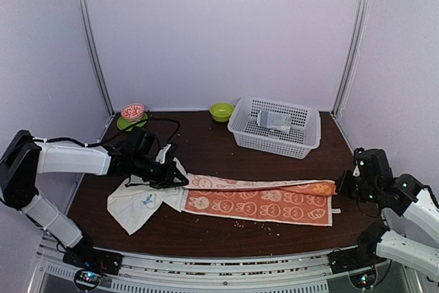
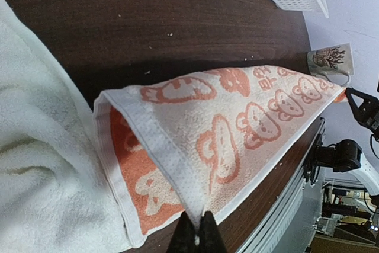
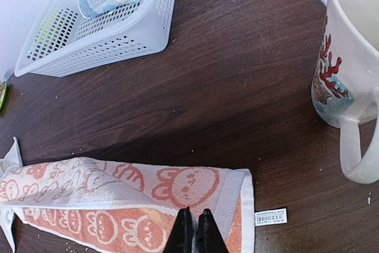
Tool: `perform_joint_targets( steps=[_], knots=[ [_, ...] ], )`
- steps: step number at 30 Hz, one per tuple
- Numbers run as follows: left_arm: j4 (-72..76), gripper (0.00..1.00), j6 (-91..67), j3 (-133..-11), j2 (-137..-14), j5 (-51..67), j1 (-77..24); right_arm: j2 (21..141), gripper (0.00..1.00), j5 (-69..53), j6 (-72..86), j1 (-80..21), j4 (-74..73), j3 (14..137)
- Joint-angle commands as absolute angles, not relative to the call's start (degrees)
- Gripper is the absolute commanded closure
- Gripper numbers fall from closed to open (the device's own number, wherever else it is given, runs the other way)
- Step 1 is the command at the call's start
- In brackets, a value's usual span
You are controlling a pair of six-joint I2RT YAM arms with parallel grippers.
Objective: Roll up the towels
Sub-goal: Fold the towel at the center of the board.
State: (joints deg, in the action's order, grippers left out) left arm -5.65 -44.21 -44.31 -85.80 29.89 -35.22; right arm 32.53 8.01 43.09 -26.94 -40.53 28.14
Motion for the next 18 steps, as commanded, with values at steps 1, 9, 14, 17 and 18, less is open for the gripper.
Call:
perform_joint_targets(
  steps=[1, 9, 14, 17, 18],
  knots=[
    [-6.35, 1.00, -42.59, -43.57, -85.66, 30.63, -34.75, 31.84, 1.00, 10.61, 45.79, -27.85, -43.01, 29.36],
    [-8.65, 1.00, -40.87, -44.65, -86.23, 31.23, -34.75, 33.33, 1.00, 6.38, 45.49, -28.28, -47.61, 31.94],
    [-9.29, 1.00, -40.20, -44.47, -87.40, 30.89, -34.80, 34.06, 1.00, 6.07, 46.34, -29.71, -48.87, 31.99],
    [-9.19, 1.00, -40.19, -44.47, -88.44, 30.69, -34.86, 35.49, 1.00, 7.07, 47.30, -31.25, -49.53, 31.98],
    [-9.15, 1.00, -40.12, -44.54, -88.75, 30.80, -34.86, 36.10, 1.00, 7.33, 47.63, -31.69, -49.64, 31.96]
  ],
)
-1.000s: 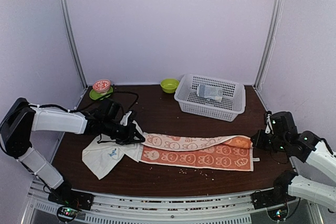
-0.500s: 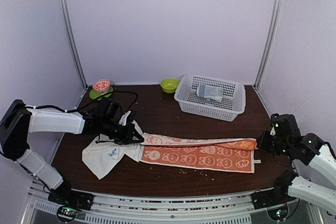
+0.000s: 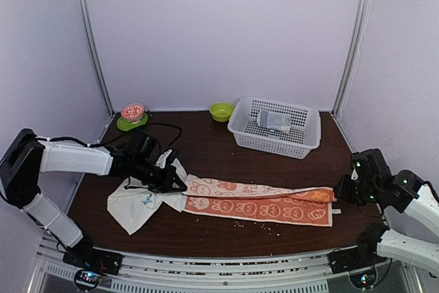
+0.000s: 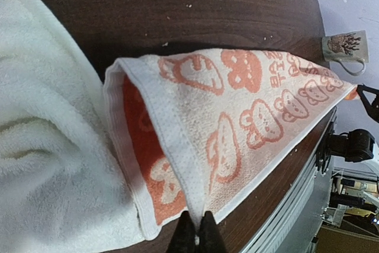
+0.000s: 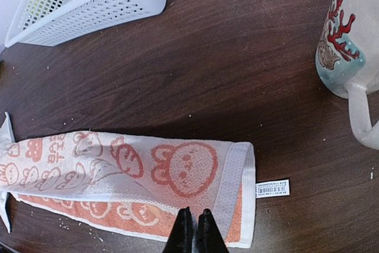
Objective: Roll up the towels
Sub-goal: Fold the towel at the center of the board.
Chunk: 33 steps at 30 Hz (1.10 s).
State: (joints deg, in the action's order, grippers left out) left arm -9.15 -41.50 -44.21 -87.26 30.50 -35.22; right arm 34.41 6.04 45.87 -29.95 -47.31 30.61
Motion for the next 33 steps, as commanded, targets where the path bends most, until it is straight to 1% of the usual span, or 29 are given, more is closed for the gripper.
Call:
perform_joint_targets(
  steps=[1, 10, 17, 18, 19, 20, 22, 24, 25, 26, 27, 28, 31, 33],
  knots=[
    [-9.19, 1.00, -40.02, -44.68, -89.05, 30.80, -34.88, 36.49, 1.00, 7.45, 48.03, -32.05, -49.80, 31.87],
    [-9.38, 1.00, -39.18, -45.95, -91.67, 31.46, -35.11, 35.91, 1.00, 7.08, 50.70, -32.81, -48.07, 28.13],
    [-9.54, 1.00, -38.77, -46.67, -92.86, 31.52, -37.25, 35.56, 1.00, 6.01, 50.40, -32.85, -46.98, 27.00],
    [-9.62, 0.97, -38.76, -46.63, -92.76, 31.39, -37.38, 35.42, 0.96, 5.38, 50.06, -32.87, -46.70, 26.97],
    [-9.66, 0.94, -38.76, -46.52, -92.61, 31.36, -37.49, 35.27, 0.87, 4.85, 49.87, -32.87, -46.53, 27.10],
    [-9.73, 0.87, -38.74, -46.35, -92.37, 31.25, -37.57, 35.04, 0.76, 4.42, 49.64, -32.95, -46.48, 27.29],
    [-10.34, 0.66, -38.55, -45.96, -91.57, 31.00, -37.77, 34.41, 0.53, 3.98, 49.37, -33.21, -46.81, 27.86],
    [-11.93, 0.46, -38.02, -45.65, -90.29, 30.40, -37.93, 33.84, 0.34, 3.83, 49.08, -33.43, -47.39, 28.84],
    [-13.28, 0.38, -37.60, -45.54, -89.36, 29.88, -38.05, 33.61, 0.28, 3.33, 48.65, -33.48, -47.42, 29.27],
    [-14.72, 0.32, -37.14, -45.41, -88.02, 29.30, -38.07, 33.61, 0.22, 2.86, 48.11, -33.49, -47.77, 29.93],
    [-16.39, 0.28, -36.44, -45.27, -86.56, 28.61, -38.13, 33.82, 0.17, 2.66, 47.77, -33.49, -48.31, 30.78],
    [-18.14, 0.25, -36.02, -45.26, -84.10, 27.69, -38.21, 34.31, 0.16, 2.77, 47.59, -33.49, -48.96, 31.75],
    [-23.70, 0.18, -34.30, -45.97, -78.39, 24.34, -38.19, 35.65, 0.16, 4.56, 47.28, -33.49, -48.72, 34.41],
    [-26.45, 0.18, -33.54, -47.30, -75.93, 22.92, -38.13, 37.33, 0.18, 6.26, 48.16, -33.49, -47.09, 34.96]
  ],
)
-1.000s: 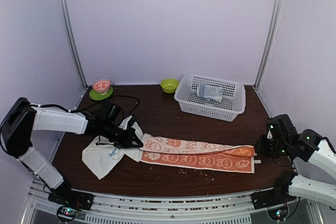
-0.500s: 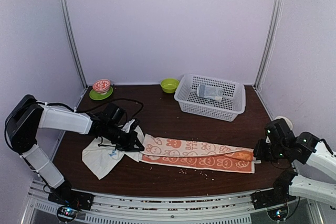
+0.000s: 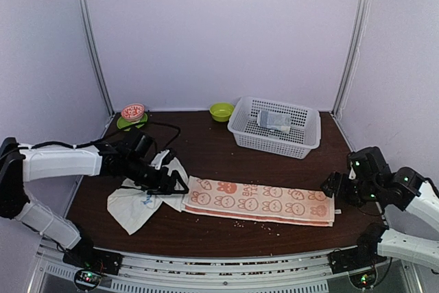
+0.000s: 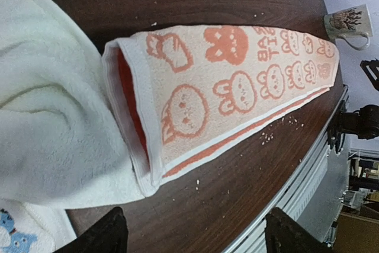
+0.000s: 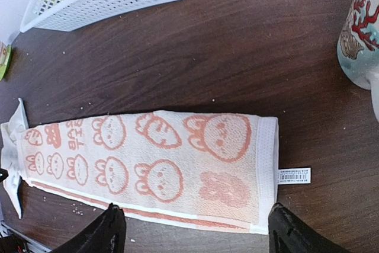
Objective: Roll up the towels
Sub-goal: Fold the towel at the center of the board, then smooth out the towel at the center of the board.
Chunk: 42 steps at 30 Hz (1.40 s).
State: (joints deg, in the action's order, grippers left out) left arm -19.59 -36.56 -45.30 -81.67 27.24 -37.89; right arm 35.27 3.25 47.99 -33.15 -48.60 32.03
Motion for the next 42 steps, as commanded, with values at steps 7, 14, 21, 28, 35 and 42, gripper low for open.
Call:
perform_joint_targets(
  steps=[7, 14, 21, 28, 35, 42],
  knots=[
    [-26.19, 0.24, -32.70, -53.41, -78.17, 20.96, -38.12, 44.47, 0.31, 4.66, 51.61, -33.62, -36.28, 32.13],
    [-18.73, 0.37, -34.41, -60.88, -87.59, 24.65, -41.91, 56.55, 0.48, 2.28, 50.79, -42.87, -27.43, 32.60],
    [-18.34, 0.40, -33.67, -63.04, -93.59, 22.66, -43.80, 67.71, 0.51, 4.13, 49.28, -48.11, -23.40, 33.31],
    [-18.07, 0.51, -34.44, -66.26, -103.83, 22.29, -43.86, 76.56, 0.51, 1.02, 50.32, -48.53, -20.15, 33.75],
    [-16.50, 0.63, -35.64, -56.00, -101.98, 18.41, -43.80, 74.29, 0.46, 2.80, 50.14, -47.89, -21.92, 30.12],
    [-15.22, 0.66, -37.02, -49.95, -97.47, 17.99, -43.88, 75.11, 0.41, 2.04, 47.80, -46.24, -21.63, 28.51]
  ],
)
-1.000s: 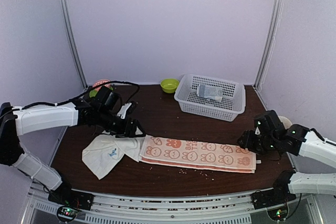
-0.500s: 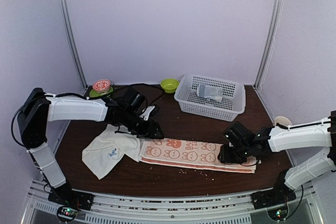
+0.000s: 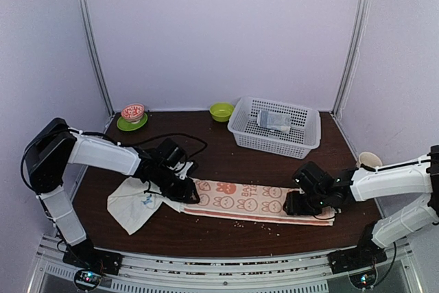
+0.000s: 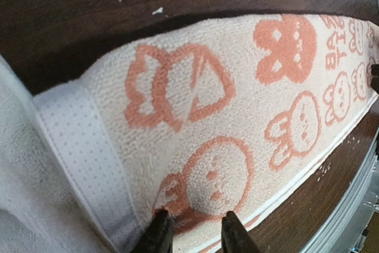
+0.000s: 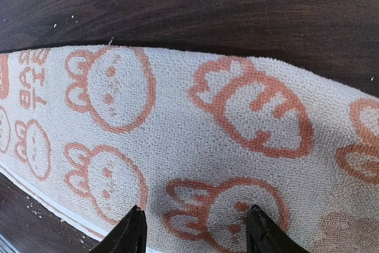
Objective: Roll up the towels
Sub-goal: Smooth out the towel at the center of the board, then move the towel to the corner of the board.
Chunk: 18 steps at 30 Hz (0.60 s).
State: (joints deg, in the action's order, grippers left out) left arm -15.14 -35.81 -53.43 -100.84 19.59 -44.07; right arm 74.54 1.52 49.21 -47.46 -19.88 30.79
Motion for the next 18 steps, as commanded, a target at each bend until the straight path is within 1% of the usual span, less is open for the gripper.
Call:
perform_joint_targets(
  steps=[1, 3, 4, 5, 7, 9, 10, 12, 15, 18],
  knots=[
    [-15.50, 0.59, -37.07, -49.65, -95.42, 17.71, -43.86, 75.00, 0.40, 2.10, 47.41, -46.11, -21.67, 28.62],
    [-16.44, 0.42, -37.09, -49.70, -90.58, 17.21, -43.72, 74.50, 0.39, 2.42, 46.55, -45.77, -21.96, 29.12],
    [-17.07, 0.34, -37.21, -49.93, -88.11, 16.53, -43.49, 74.25, 0.38, 2.46, 46.00, -45.68, -22.14, 29.41],
    [-17.47, 0.30, -37.38, -50.11, -85.81, 16.36, -42.93, 73.96, 0.37, 2.54, 45.61, -45.62, -22.20, 29.70],
    [-17.72, 0.26, -38.06, -50.38, -81.92, 16.57, -41.14, 73.54, 0.36, 2.62, 44.70, -45.55, -22.53, 30.56],
    [-18.29, 0.25, -38.03, -50.93, -79.80, 15.07, -39.31, 73.44, 0.35, 2.63, 43.87, -45.44, -22.70, 31.31],
    [-19.17, 0.25, -37.78, -51.56, -79.85, 13.42, -38.68, 73.44, 0.34, 2.78, 43.31, -45.44, -22.90, 31.73],
    [-21.45, 0.30, -37.00, -53.53, -82.20, 11.53, -36.97, 73.72, 0.34, 3.00, 42.28, -45.49, -23.04, 32.58],
    [-24.15, 0.43, -36.65, -55.90, -88.35, 7.72, -36.29, 75.04, 0.34, 3.16, 40.75, -45.44, -22.99, 34.07],
    [-23.85, 0.57, -37.25, -55.87, -94.13, 6.52, -35.93, 76.96, 0.34, 3.05, 38.95, -45.44, -22.81, 35.86]
  ],
)
